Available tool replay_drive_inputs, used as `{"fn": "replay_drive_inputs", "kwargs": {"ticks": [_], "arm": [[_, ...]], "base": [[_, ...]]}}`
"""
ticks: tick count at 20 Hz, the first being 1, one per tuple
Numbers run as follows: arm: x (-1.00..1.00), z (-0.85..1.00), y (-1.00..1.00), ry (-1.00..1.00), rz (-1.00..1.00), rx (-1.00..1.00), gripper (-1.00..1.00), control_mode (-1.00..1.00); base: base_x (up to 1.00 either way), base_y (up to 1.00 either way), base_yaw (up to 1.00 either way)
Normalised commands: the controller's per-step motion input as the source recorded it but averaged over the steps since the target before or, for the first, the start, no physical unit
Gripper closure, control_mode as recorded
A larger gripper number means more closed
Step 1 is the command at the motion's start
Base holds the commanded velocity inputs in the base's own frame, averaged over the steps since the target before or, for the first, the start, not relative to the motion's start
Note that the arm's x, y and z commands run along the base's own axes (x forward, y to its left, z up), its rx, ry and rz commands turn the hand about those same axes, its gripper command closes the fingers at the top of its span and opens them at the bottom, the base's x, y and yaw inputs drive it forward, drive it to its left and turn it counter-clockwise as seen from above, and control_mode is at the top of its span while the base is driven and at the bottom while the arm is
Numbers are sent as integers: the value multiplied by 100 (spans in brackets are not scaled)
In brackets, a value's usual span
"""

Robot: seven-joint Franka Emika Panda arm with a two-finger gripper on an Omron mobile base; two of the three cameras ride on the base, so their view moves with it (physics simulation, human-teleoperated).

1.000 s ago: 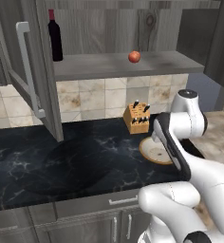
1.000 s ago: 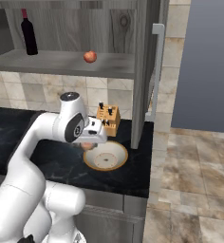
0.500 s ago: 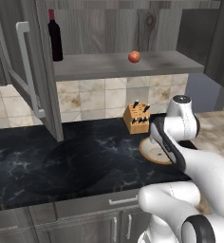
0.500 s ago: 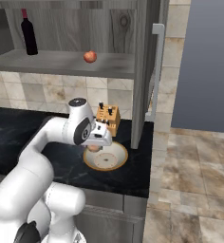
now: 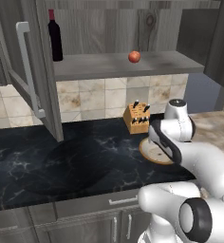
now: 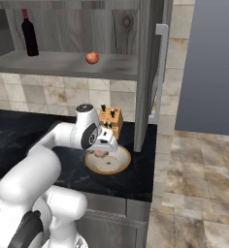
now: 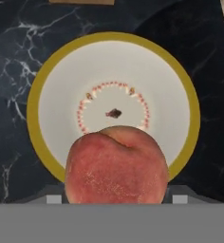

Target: Open the cabinet. Pick the peach and peach from the cabinet and place them into the bowl. Then close the cabinet.

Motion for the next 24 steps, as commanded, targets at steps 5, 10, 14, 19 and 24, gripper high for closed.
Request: {"fn": "replay_drive_inputs", "kwargs": {"ticks": [5,10,14,19,24], "arm": [[16,-26,-1,1,-4,0,100,-100],[17,-25,0,2,-4,0,100,-100],[20,-25,0,3,-3,0,100,-100],[20,-21,-3,4,-3,0,100,-100],[16,-17,-4,4,-1,0,100,-100]], "base": [[0,0,0],[0,0,0],[0,0,0],[0,0,0],[0,0,0]]}}
